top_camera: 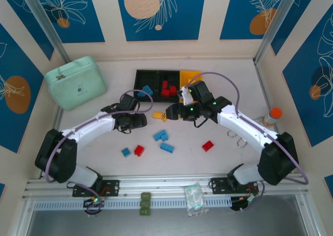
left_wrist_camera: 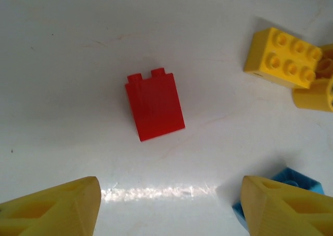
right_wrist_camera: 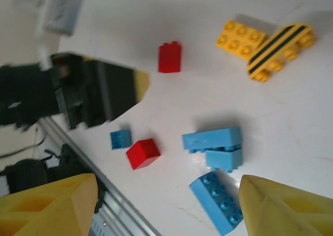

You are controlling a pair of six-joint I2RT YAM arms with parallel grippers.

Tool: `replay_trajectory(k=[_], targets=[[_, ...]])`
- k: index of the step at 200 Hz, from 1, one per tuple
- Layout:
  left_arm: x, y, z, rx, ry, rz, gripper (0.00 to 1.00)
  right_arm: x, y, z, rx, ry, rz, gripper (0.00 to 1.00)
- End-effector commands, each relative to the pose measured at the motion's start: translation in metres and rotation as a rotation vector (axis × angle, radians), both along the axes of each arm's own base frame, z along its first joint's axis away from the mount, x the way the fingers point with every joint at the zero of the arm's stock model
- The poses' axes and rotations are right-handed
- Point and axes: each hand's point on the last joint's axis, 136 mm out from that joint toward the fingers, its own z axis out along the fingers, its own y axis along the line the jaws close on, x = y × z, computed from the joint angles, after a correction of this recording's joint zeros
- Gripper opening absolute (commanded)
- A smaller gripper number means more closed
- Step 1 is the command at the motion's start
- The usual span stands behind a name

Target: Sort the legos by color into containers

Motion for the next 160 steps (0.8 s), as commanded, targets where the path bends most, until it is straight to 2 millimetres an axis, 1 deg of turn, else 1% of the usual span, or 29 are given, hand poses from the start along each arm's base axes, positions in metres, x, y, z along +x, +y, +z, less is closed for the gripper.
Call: replay_trajectory(k=[1, 25, 41, 57, 74, 92, 123, 140, 160], targets=[[0.014, 0.006, -0.006, 0.067, 0.003, 0.013, 0.73, -0.021, 0.009, 0.011, 0.073, -0.025, 0.068, 0.73], [0.025, 0.009, -0.021, 0.122, 0.012, 0.026, 0.73, -0.036, 0.004, 0.001, 0.067, 0.002, 0.061, 0.73], [0.031, 0.009, -0.03, 0.156, 0.029, 0.03, 0.71, -0.043, 0.0, -0.007, 0.051, 0.018, 0.048, 0.72], [0.036, 0.006, -0.038, 0.165, 0.043, 0.027, 0.67, -0.046, -0.004, -0.013, 0.046, 0.035, 0.03, 0.72], [0.039, 0.007, -0.044, 0.187, 0.053, 0.031, 0.62, -0.049, -0.005, -0.017, 0.049, 0.046, 0.021, 0.72], [0.039, 0.006, -0.05, 0.191, 0.064, 0.023, 0.52, -0.05, -0.006, -0.022, 0.046, 0.06, 0.014, 0.72], [0.037, 0.002, -0.052, 0.177, 0.063, -0.001, 0.33, -0.049, -0.007, -0.029, 0.032, 0.074, -0.006, 0.71], [0.036, 0.0, -0.048, 0.169, 0.054, -0.011, 0.32, -0.049, -0.006, -0.031, 0.035, 0.078, -0.005, 0.71], [0.037, -0.003, -0.038, 0.154, 0.037, -0.03, 0.32, -0.047, -0.007, -0.033, 0.026, 0.08, -0.018, 0.71]])
